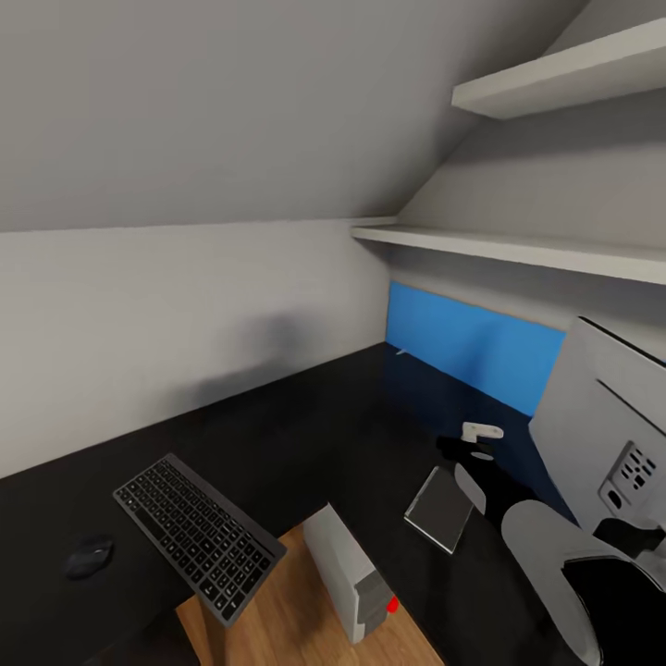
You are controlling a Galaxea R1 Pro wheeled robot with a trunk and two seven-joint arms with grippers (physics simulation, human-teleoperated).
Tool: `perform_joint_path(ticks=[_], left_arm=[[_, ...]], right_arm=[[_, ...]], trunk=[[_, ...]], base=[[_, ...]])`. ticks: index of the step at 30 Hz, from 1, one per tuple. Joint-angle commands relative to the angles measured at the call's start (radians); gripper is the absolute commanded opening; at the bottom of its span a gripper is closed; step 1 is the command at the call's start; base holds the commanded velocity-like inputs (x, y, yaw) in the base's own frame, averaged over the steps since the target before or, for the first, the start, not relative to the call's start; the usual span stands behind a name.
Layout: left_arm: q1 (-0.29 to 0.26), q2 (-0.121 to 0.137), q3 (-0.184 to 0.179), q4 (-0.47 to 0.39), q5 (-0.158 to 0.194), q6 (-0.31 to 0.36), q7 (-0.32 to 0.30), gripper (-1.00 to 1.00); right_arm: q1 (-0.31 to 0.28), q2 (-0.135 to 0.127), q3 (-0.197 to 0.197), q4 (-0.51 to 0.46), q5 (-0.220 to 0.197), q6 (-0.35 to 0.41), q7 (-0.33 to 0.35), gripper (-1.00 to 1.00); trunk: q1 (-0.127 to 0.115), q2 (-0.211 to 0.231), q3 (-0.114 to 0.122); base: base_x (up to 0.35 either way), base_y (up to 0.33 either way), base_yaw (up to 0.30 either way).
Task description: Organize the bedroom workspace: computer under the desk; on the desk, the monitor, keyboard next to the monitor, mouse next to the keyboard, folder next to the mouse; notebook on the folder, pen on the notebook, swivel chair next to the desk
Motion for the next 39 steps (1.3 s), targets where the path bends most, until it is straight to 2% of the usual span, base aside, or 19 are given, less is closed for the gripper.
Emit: perform_joint_path(ticks=[1, 39], left_arm=[[-0.001, 0.000, -0.008, 0.001, 0.004, -0.003, 0.006, 1.00], [-0.001, 0.000, -0.008, 0.001, 0.004, -0.004, 0.006, 1.00]], right_arm=[[0.000, -0.001, 0.009, -0.002, -0.008, 0.006, -0.006, 1.00], [0.000, 0.002, 0.009, -0.001, -0.010, 0.008, 0.010, 1.00]], trunk=[[0.004, -0.008, -0.004], [0.150, -0.274, -0.123]], base=[[0.000, 0.000, 0.000], [0.000, 0.000, 0.000]])
